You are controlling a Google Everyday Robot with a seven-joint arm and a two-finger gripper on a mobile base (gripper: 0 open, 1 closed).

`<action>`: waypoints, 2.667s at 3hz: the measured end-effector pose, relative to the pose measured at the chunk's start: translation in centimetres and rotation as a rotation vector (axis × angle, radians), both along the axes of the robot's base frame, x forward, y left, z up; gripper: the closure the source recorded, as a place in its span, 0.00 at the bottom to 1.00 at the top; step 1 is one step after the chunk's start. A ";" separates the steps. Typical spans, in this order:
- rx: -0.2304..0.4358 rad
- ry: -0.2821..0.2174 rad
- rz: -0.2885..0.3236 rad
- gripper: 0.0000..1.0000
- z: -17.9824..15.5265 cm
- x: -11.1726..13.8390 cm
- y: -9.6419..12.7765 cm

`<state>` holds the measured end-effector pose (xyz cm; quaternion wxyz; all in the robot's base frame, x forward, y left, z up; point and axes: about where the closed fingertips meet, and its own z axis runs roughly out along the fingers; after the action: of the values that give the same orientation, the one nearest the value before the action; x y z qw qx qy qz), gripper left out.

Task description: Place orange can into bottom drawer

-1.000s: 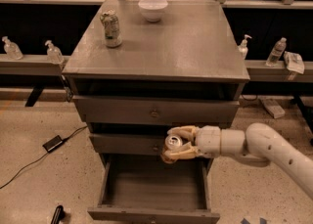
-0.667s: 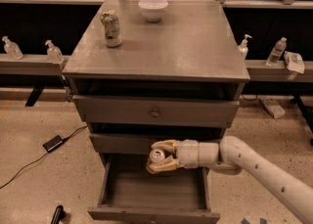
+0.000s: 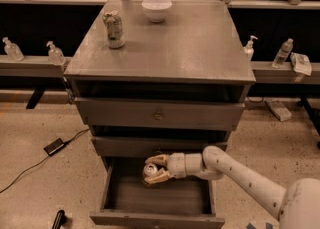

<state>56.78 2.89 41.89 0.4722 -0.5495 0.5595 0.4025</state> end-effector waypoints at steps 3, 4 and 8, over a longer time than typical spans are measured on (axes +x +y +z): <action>0.073 0.017 0.030 1.00 -6.2 1.5 4.4; 0.034 0.011 0.003 1.00 -11.1 1.7 6.3; -0.141 0.036 -0.038 0.36 -23.4 2.5 6.2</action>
Offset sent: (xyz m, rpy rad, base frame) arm 0.0176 0.0525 -0.0548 0.1355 0.0189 0.0670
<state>59.32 9.12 18.45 0.4298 -0.5633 0.6051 0.3632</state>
